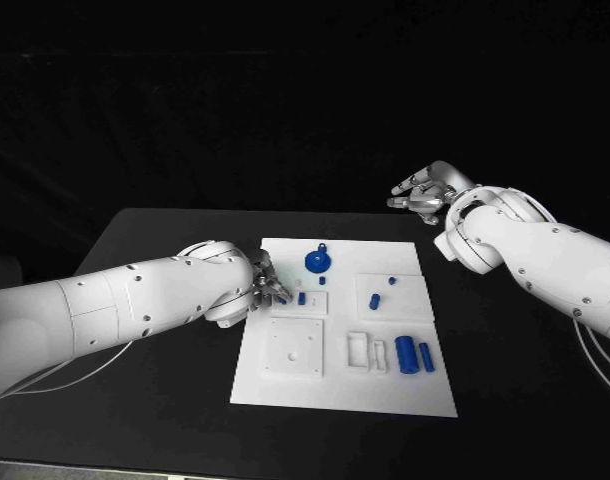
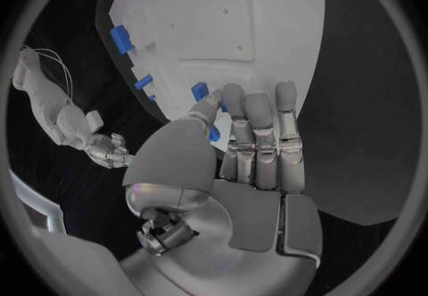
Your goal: Assemble the parts on the task board
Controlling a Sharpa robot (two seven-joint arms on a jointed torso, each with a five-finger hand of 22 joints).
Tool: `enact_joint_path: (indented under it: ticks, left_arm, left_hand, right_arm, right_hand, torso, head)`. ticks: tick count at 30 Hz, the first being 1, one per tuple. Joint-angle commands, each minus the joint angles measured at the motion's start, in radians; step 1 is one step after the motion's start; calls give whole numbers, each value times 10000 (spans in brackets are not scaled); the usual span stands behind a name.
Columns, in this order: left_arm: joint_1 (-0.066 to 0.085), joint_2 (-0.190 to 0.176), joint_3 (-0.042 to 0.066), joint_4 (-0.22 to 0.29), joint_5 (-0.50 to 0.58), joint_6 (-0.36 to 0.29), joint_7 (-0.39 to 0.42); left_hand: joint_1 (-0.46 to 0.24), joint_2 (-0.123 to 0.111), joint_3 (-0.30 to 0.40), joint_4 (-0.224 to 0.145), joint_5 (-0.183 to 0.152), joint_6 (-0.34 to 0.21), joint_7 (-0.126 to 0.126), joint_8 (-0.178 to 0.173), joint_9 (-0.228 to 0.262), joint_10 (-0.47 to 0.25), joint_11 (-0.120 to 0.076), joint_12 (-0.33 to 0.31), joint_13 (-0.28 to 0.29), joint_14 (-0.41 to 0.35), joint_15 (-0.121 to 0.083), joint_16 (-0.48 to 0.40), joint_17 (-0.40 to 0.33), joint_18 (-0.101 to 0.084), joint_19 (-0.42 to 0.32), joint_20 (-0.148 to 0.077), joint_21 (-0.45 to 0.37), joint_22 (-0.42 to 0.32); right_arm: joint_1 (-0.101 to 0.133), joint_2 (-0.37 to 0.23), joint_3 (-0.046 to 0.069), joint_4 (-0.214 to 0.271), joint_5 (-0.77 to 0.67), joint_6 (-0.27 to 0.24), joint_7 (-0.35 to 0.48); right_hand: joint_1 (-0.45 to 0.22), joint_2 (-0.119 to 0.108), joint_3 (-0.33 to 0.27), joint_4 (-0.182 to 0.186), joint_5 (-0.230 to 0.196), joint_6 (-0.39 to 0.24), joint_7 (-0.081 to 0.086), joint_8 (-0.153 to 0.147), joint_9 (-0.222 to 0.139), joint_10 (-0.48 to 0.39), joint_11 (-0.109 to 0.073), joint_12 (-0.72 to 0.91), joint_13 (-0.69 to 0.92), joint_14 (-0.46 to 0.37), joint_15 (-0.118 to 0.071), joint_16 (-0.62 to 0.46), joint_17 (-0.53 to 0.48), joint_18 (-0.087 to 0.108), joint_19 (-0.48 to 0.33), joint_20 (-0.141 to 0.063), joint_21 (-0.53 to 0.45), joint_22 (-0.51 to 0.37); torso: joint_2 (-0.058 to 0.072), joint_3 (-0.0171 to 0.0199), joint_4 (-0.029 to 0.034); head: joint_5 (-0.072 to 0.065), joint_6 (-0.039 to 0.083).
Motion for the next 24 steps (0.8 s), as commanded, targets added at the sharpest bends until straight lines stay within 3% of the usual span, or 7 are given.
enact_joint_path:
  ticks: [1,24]
  left_arm:
    - [-90,70,-59,-26,-51,487,-225]
    - [-88,130,-58,-4,-365,315,-166]
  left_hand:
    - [12,41,589,-525,-20,397,-342,51,24,25,-19,47,16,85,-1,37,13,-152,7,-29,46,198]
    - [6,-97,440,-424,-25,574,-422,280,94,192,-36,33,-9,158,-2,85,59,-152,24,-13,99,190]
  right_arm:
    - [-3,-13,2,23,-105,110,-3]
    - [-3,-30,0,30,-103,114,-14]
  right_hand:
    - [-58,33,-27,74,-23,-46,23,-40,-5,-36,12,-11,-5,0,8,-29,-13,96,406,-8,-52,1100]
    - [-17,25,-81,172,-19,-43,19,-41,-5,-30,10,-2,1,4,6,-23,-9,95,411,-10,-55,1100]
  torso:
    - [-7,-8,3]
    - [-8,-9,13]
  head:
    - [-33,-17]
    - [-76,-41]
